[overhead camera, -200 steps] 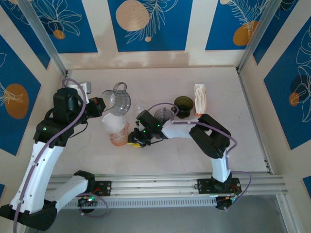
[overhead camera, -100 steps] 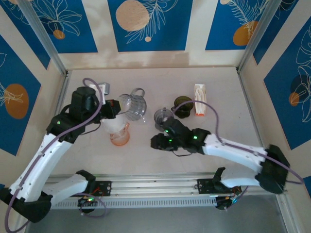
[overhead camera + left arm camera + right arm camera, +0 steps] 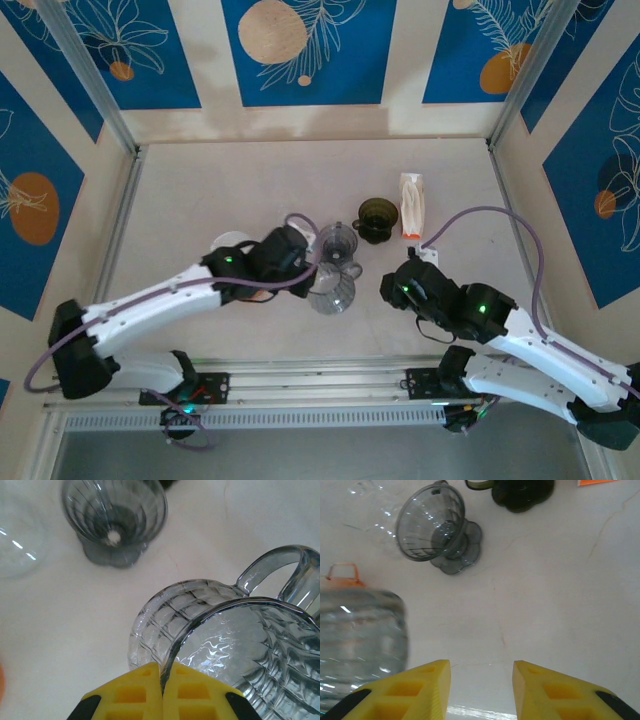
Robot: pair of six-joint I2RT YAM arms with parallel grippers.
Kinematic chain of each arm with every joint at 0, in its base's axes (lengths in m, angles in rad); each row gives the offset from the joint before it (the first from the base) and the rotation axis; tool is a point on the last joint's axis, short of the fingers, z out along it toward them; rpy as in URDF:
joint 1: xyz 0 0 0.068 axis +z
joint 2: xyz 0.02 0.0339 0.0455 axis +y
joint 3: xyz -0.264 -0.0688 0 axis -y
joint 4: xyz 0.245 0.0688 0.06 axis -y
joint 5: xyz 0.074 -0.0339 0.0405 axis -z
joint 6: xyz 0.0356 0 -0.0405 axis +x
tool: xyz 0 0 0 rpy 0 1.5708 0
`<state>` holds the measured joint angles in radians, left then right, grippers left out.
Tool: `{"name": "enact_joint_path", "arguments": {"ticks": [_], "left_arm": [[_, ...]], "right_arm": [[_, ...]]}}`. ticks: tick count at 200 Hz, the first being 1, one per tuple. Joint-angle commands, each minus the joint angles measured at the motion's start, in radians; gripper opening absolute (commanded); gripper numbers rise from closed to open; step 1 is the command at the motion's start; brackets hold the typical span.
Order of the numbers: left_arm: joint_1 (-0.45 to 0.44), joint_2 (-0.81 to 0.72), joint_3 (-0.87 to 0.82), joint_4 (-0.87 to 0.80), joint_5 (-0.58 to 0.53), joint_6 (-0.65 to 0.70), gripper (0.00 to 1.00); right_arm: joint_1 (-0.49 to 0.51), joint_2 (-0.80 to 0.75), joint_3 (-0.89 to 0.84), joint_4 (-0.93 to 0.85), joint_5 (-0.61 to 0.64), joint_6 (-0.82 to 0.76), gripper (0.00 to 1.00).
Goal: Place the coffee filter in the dripper
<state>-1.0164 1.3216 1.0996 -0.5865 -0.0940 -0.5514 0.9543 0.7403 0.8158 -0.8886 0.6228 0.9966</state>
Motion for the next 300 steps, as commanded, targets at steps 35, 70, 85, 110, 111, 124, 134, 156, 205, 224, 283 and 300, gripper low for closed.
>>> {"name": "enact_joint_path", "arguments": {"ticks": [35,70,85,110,111,124,134,156,205,224,283,300], "left_arm": [[-0.039,0.112,-0.044,0.105,-0.052,0.000,0.00],[-0.065,0.164,-0.074,0.141,-0.077,0.013,0.00],[-0.070,0.179,-0.081,0.154,-0.091,0.015,0.00],[-0.082,0.197,-0.081,0.148,-0.109,0.026,0.00],[-0.082,0.197,-0.081,0.148,-0.109,0.027,0.00],[-0.084,0.200,-0.083,0.146,-0.114,0.030,0.00],[-0.085,0.199,-0.085,0.145,-0.114,0.030,0.00],[-0.085,0.200,-0.096,0.156,-0.114,0.029,0.00],[-0.086,0.197,-0.107,0.166,-0.116,0.015,0.19],[-0.085,0.167,-0.101,0.163,-0.125,0.014,0.33],[-0.071,-0.029,-0.035,0.131,-0.209,0.064,0.76],[-0.069,-0.092,-0.026,0.129,-0.242,0.093,0.88]], "right_arm": [[-0.026,-0.004,-0.009,-0.007,0.006,-0.027,0.40],[-0.043,0.000,-0.024,0.017,-0.028,-0.033,0.41],[-0.051,0.009,-0.026,0.023,-0.042,-0.033,0.42],[-0.053,0.021,-0.026,0.028,-0.056,-0.033,0.43],[-0.052,0.021,-0.026,0.028,-0.057,-0.033,0.43],[-0.054,0.021,-0.027,0.035,-0.064,-0.035,0.44],[-0.054,0.022,-0.028,0.039,-0.068,-0.035,0.45],[-0.056,0.027,-0.033,0.047,-0.077,-0.035,0.46],[-0.058,0.074,-0.021,0.072,-0.098,-0.053,0.48],[-0.062,0.103,-0.002,0.071,-0.098,-0.063,0.49],[-0.244,0.248,0.109,0.110,-0.245,-0.192,0.50],[-0.325,0.298,0.147,0.134,-0.277,-0.243,0.50]]}}
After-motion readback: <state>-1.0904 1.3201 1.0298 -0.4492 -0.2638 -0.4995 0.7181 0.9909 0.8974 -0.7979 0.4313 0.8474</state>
